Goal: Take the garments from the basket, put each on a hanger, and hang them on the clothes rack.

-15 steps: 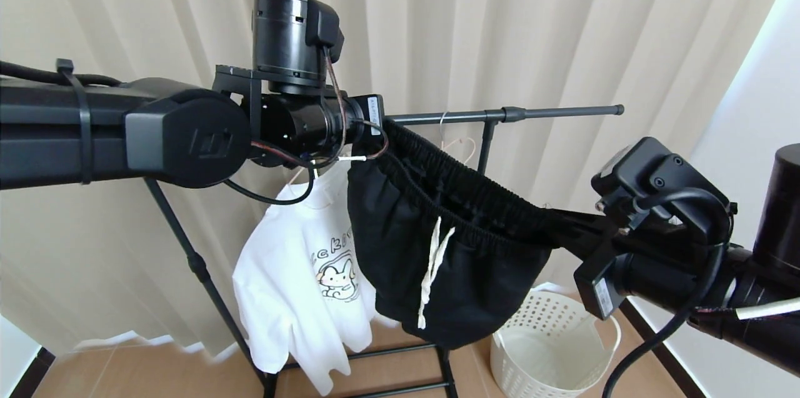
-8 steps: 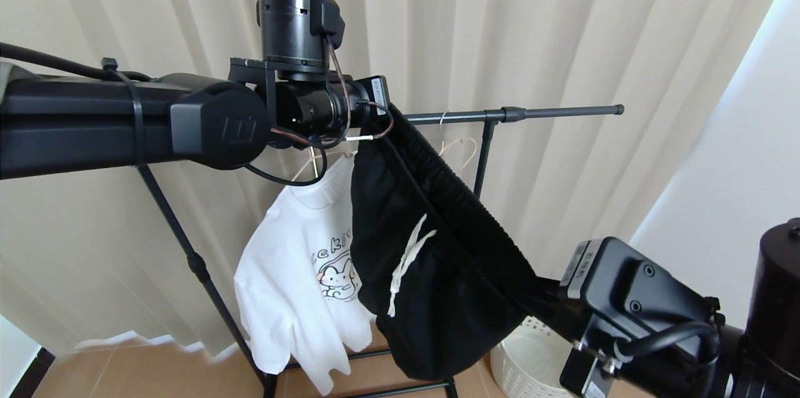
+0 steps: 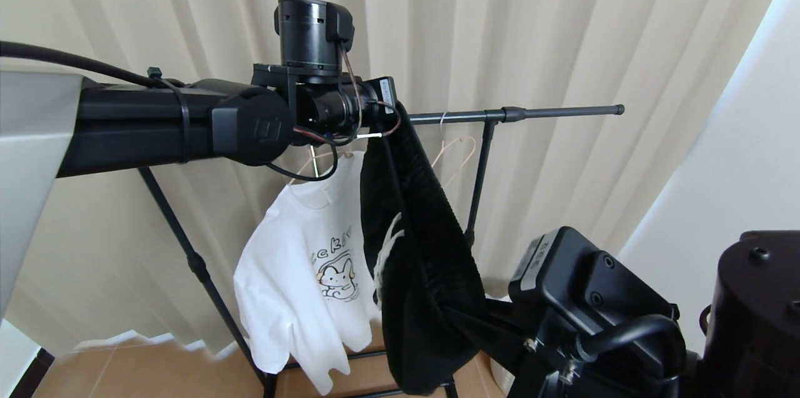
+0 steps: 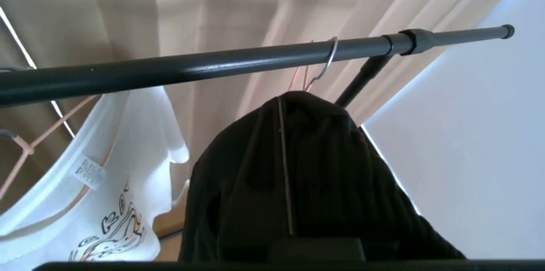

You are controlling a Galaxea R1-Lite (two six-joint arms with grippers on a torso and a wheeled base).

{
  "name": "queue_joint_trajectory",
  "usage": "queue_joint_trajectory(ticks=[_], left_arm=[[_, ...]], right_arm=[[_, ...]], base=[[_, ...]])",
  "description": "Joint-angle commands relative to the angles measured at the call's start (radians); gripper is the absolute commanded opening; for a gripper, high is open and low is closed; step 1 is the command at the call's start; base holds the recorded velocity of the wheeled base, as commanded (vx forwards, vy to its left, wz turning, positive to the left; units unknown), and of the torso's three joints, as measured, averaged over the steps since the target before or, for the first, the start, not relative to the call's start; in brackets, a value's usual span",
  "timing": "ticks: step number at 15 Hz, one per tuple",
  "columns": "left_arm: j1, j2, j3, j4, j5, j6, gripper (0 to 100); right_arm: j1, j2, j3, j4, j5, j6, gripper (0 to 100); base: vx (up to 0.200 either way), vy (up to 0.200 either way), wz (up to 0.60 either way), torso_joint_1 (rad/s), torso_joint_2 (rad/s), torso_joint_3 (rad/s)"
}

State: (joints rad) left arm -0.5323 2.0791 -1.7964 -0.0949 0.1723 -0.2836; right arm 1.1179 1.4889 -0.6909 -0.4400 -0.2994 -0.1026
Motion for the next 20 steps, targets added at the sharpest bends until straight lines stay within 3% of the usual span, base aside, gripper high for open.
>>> queue_joint_trajectory(ticks=[1, 5, 9, 15, 20], left_arm=[[0.002, 0.015, -0.006, 0.0, -0.001, 0.0, 0], [0.008, 0.042, -0.028, -0.002, 0.001, -0.002, 0], [0.011, 0.044, -0.026, -0.002, 0.001, -0.002, 0], [0.023, 0.036, -0.021, 0.003, 0.003, -0.002, 0], [0.041, -0.048, 0.058, 0.02, 0.006, 0.004, 0]], right_arm=[[0.014, 0.024, -0.03, -0.002, 0.002, 0.034, 0], [0.025, 0.024, -0.049, -0.009, 0.025, 0.081, 0], [0.028, 0.024, -0.039, -0.125, 0.036, 0.096, 0], [0.02, 0.024, -0.018, -0.101, 0.026, 0.081, 0], [-0.257, 0.07, 0.002, -0.003, 0.017, -0.14, 0]], base=[[0.0, 0.0, 0.0, 0.0, 0.0, 0.0], [0.0, 0.0, 0.0, 0.0, 0.0, 0.0], [0.0, 0.0, 0.0, 0.0, 0.0, 0.0], [0.0, 0.0, 0.0, 0.0, 0.0, 0.0], [0.0, 0.0, 0.0, 0.0, 0.0, 0.0]])
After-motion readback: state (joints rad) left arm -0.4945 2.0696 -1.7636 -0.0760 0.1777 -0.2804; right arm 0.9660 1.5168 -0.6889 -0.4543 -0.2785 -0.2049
